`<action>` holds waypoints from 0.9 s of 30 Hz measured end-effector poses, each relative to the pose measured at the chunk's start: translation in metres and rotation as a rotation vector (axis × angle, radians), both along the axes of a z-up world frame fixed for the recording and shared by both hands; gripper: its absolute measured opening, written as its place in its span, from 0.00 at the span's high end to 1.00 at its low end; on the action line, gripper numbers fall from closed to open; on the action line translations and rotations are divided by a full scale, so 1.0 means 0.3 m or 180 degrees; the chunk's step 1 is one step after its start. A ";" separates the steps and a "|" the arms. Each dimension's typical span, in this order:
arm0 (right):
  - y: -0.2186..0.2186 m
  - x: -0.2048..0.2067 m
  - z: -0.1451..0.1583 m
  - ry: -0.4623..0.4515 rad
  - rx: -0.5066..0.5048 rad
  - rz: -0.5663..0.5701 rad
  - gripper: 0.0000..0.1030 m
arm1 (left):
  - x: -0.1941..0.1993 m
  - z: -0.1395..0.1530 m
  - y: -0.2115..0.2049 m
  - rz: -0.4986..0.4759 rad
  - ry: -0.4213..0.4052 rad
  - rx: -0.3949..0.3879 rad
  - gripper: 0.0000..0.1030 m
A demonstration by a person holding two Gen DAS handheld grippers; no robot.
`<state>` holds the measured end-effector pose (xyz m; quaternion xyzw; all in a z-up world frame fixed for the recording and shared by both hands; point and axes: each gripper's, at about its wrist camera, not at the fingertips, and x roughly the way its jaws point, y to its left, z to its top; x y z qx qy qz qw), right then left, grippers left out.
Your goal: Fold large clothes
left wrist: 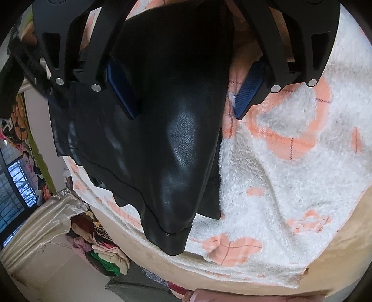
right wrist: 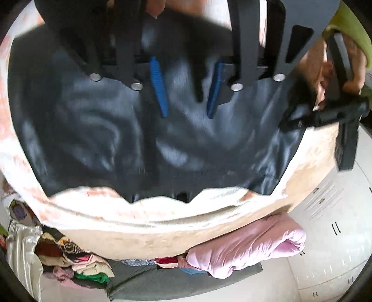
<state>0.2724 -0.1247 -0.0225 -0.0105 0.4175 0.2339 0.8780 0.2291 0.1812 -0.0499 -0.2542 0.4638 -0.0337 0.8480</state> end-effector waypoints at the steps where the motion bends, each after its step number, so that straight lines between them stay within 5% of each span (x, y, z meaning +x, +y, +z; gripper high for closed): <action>1: 0.027 0.033 0.008 -0.0031 -0.0018 -0.0003 0.70 | 0.003 0.001 0.000 -0.0009 -0.0004 0.0005 0.26; 5: 0.089 0.143 -0.002 -0.0097 -0.0226 -0.0148 0.70 | 0.020 0.008 -0.004 -0.0020 -0.0038 0.0015 0.26; 15: 0.116 0.317 -0.132 0.0296 -0.0330 -0.0321 0.69 | 0.044 0.015 -0.015 -0.0058 -0.0070 0.0081 0.25; 23: 0.118 0.074 0.001 -0.0074 -0.0039 0.0099 0.69 | 0.063 0.014 -0.018 -0.0081 -0.0033 0.0119 0.23; 27: 0.127 0.045 -0.095 0.0222 -0.0076 0.0125 0.62 | 0.070 0.017 -0.025 -0.0090 -0.0026 0.0135 0.23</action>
